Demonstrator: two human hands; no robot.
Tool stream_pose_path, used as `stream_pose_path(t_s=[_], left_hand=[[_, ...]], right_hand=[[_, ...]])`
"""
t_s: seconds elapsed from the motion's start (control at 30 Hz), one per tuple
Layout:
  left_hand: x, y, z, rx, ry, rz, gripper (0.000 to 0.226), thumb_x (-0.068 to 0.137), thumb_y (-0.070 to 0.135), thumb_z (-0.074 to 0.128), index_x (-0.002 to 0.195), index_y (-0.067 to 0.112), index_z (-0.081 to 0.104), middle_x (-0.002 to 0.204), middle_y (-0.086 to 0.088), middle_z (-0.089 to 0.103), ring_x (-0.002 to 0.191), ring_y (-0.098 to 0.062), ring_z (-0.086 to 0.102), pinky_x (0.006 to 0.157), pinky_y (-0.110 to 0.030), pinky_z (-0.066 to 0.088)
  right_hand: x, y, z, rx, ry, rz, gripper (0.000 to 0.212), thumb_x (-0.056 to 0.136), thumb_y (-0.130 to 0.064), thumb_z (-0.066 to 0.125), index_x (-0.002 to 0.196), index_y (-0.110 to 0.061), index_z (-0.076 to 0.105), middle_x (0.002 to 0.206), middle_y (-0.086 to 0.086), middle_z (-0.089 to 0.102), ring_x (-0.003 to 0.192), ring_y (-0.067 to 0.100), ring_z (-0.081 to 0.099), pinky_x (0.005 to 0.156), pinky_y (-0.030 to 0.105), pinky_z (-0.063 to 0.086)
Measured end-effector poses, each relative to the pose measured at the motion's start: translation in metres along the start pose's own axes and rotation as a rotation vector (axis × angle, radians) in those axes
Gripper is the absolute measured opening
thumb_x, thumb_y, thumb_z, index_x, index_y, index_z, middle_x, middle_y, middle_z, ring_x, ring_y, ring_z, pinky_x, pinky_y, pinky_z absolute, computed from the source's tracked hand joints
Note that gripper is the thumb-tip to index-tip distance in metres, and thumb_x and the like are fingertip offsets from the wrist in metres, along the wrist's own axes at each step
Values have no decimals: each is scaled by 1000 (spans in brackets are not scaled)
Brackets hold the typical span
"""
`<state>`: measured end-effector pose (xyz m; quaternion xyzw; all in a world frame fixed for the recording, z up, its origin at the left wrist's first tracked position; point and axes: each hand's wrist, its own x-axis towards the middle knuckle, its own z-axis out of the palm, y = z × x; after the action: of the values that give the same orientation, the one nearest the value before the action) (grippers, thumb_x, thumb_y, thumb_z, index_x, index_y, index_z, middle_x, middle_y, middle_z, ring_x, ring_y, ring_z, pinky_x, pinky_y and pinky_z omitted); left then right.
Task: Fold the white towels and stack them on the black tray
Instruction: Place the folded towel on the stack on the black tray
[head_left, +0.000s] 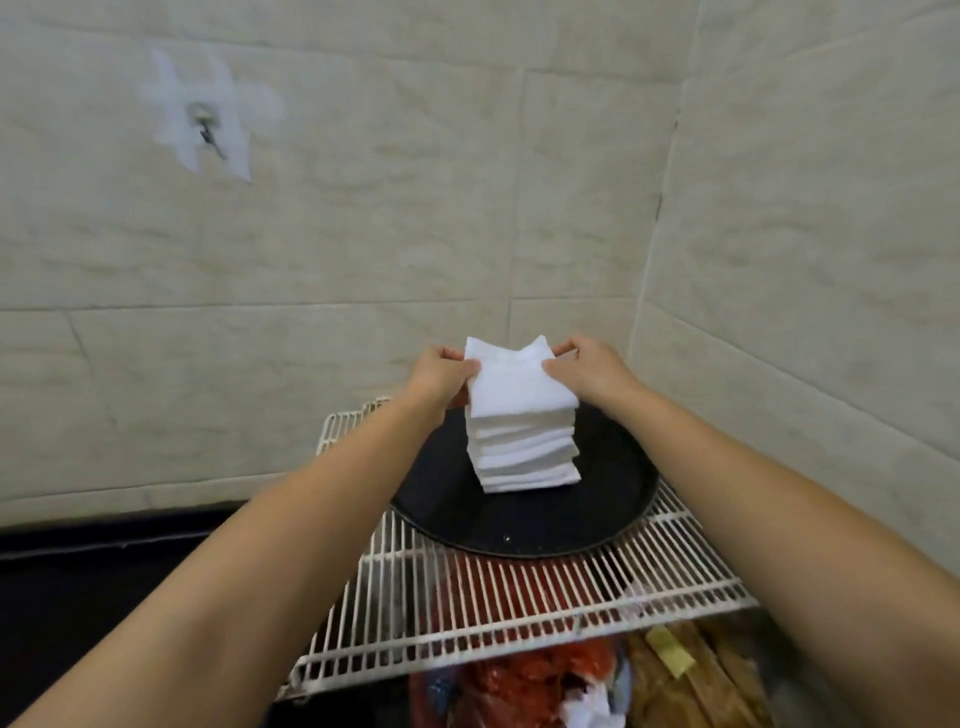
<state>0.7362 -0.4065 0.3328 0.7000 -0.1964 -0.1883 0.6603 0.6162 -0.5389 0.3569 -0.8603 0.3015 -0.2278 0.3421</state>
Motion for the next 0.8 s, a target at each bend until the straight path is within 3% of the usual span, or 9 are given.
stream_pose_path(t_s=[0.17,0.37,0.43,0.5,0.53,0.57,0.63,0.7,0.8], left_hand=[[5,-20,14,38,93,-8,23,87,3,60,75,15,44,70,-5,53,58,-16,51,49,-27,42],[7,-34,12,-29,137,29,14,93,22,57,89,10,51,81,-6,57,68,-17,56,57,-26,46],[4,-46,5,-124,163,-12,33,96,34,50,110,5,55,103,-14,62,93,-26,62,78,-34,52],[-5,-61,1,-196,157,-129,54,98,43,40,136,5,43,137,-15,50,126,-27,49,106,-41,41],[-10,-69,1,-239,126,-199,61,98,47,36,144,7,34,147,-11,41,135,-25,39,112,-40,33],[-15,-75,4,-298,81,-253,65,98,51,32,148,8,27,152,-8,34,139,-23,34,113,-39,30],[-20,-82,12,-414,2,-328,70,96,58,28,145,8,33,148,-8,41,134,-24,42,102,-35,41],[-24,-79,22,-469,-23,-353,69,94,61,26,131,9,52,128,-11,61,114,-27,59,82,-36,50],[-25,-71,32,-450,-16,-342,61,95,60,24,103,17,66,102,-7,70,96,-26,66,76,-37,52]], right_hand=[[18,28,12,24,-65,-29,33,88,-23,61,117,-8,57,118,11,61,109,27,57,88,31,43],[21,39,13,257,-70,31,22,88,-28,61,106,-16,56,87,-3,56,87,19,55,72,29,42],[17,45,14,411,-101,110,25,90,-34,59,107,-17,54,95,2,62,85,18,57,74,32,48],[13,56,19,557,-146,206,31,94,-41,51,115,-17,52,115,6,62,104,19,59,90,38,50],[9,61,22,616,-179,251,39,95,-44,46,123,-17,51,126,7,58,115,21,56,96,41,48],[5,66,27,667,-209,298,47,96,-48,41,132,-18,47,134,7,54,123,23,52,101,43,46],[-2,72,36,759,-253,369,57,97,-55,32,138,-17,45,136,7,53,125,25,51,102,43,44],[-7,76,44,799,-279,379,56,98,-56,25,120,-17,59,118,6,64,112,24,58,96,40,46],[-11,72,47,822,-309,362,58,98,-56,21,92,-22,66,96,4,69,92,20,63,87,36,48]])
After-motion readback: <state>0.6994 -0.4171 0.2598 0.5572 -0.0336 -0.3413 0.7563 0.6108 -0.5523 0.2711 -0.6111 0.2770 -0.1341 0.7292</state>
